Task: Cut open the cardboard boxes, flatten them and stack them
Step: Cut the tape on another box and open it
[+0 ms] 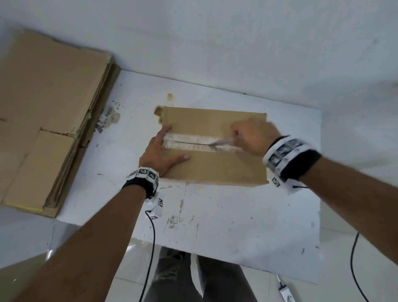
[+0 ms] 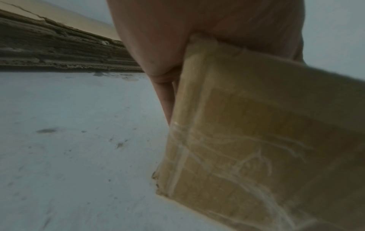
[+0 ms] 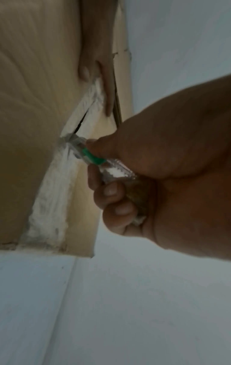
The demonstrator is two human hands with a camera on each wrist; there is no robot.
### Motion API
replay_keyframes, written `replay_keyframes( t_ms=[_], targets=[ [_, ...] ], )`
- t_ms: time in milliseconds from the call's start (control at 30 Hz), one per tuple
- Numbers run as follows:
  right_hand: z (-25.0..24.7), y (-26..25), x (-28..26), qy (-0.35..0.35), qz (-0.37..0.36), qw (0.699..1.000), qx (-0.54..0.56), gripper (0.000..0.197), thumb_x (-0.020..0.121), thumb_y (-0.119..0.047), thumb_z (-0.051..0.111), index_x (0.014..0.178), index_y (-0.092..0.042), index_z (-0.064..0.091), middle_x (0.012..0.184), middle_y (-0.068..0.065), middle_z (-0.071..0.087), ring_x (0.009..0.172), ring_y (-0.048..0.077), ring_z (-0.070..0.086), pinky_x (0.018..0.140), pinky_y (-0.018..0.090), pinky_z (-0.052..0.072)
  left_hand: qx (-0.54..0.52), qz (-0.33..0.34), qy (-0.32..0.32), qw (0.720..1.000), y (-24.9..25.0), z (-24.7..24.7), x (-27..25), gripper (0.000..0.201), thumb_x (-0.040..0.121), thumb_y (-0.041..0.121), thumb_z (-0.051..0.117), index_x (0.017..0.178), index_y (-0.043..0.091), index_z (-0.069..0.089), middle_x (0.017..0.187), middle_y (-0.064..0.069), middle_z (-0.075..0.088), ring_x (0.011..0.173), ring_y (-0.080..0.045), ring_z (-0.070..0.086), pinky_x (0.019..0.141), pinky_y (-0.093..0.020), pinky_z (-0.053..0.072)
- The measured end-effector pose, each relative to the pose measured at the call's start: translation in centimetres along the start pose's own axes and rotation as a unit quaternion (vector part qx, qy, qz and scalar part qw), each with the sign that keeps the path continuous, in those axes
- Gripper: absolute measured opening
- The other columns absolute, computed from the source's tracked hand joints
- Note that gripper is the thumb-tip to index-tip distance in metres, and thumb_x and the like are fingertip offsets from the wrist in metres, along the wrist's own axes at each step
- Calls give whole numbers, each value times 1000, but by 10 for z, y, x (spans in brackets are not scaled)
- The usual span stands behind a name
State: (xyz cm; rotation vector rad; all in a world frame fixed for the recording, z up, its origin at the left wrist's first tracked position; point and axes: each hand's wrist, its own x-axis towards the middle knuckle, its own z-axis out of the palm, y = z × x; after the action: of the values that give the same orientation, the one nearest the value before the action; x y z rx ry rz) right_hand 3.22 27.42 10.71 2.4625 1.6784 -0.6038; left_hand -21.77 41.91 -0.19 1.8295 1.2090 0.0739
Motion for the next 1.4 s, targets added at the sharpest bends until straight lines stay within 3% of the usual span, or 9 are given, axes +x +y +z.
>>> replay_keyframes(
  t_ms=[233,400,567,667,767,867,1033,1100,1400],
  targets=[
    [15,17,-17,-12,60,997,37,16,95,-39,59,89,-24,58,91,0,62,79,22,58,68,31,40,52,4,-9,999,2,-2,-1,109,58,69,88,143,71,21,151,9,47,133,-21,52,111,-53,44],
    [17,22,-22,-3,77,997,28,14,93,-37,60,87,-25,61,86,-3,62,72,17,56,60,27,35,54,20,-9,998,-1,-3,2,110,56,73,87,144,70,21,154,9,46,138,-20,49,113,-52,42],
    [13,29,-35,3,82,996,26,19,93,-43,62,88,-24,64,86,0,63,78,23,62,66,30,42,128,22,-3,992,2,-3,1,112,59,75,83,150,64,18,159,1,36,142,-28,42,114,-55,39],
    [16,27,-46,11,62,998,-22,25,99,-44,53,94,-19,58,88,2,61,74,25,54,67,31,40,285,122,75,948,17,2,-7,108,69,71,78,158,46,22,165,-11,20,148,-37,23,120,-58,20],
    [36,10,-44,7,36,999,-34,21,101,-41,48,90,-24,46,85,2,55,77,27,57,66,33,42,276,246,25,929,54,46,-28,76,79,38,65,151,28,46,155,-9,40,140,-35,36,116,-52,25],
    [28,24,-39,-1,47,999,-1,15,99,-33,54,89,-24,47,85,1,52,86,29,63,69,34,43,260,245,-13,934,59,97,-42,68,85,53,41,146,25,53,148,-3,50,136,-28,43,119,-47,23],
    [24,67,-61,2,90,996,-9,22,96,-40,56,97,-19,62,93,5,60,82,29,61,70,34,45,332,261,39,906,45,110,-32,72,90,74,44,145,29,51,145,5,49,135,-22,42,120,-47,24],
    [29,66,-63,-1,89,995,-43,26,99,-42,52,99,-17,61,90,5,58,78,29,57,69,34,45,336,262,40,904,48,114,-32,73,88,76,45,144,29,51,140,3,51,132,-23,43,119,-48,24],
    [25,103,-75,-8,135,988,68,27,88,-57,67,85,-30,64,89,-2,64,75,20,62,65,31,45,338,274,69,898,56,112,-23,72,75,80,48,119,24,57,116,2,53,114,-26,45,103,-52,30]
  ],
)
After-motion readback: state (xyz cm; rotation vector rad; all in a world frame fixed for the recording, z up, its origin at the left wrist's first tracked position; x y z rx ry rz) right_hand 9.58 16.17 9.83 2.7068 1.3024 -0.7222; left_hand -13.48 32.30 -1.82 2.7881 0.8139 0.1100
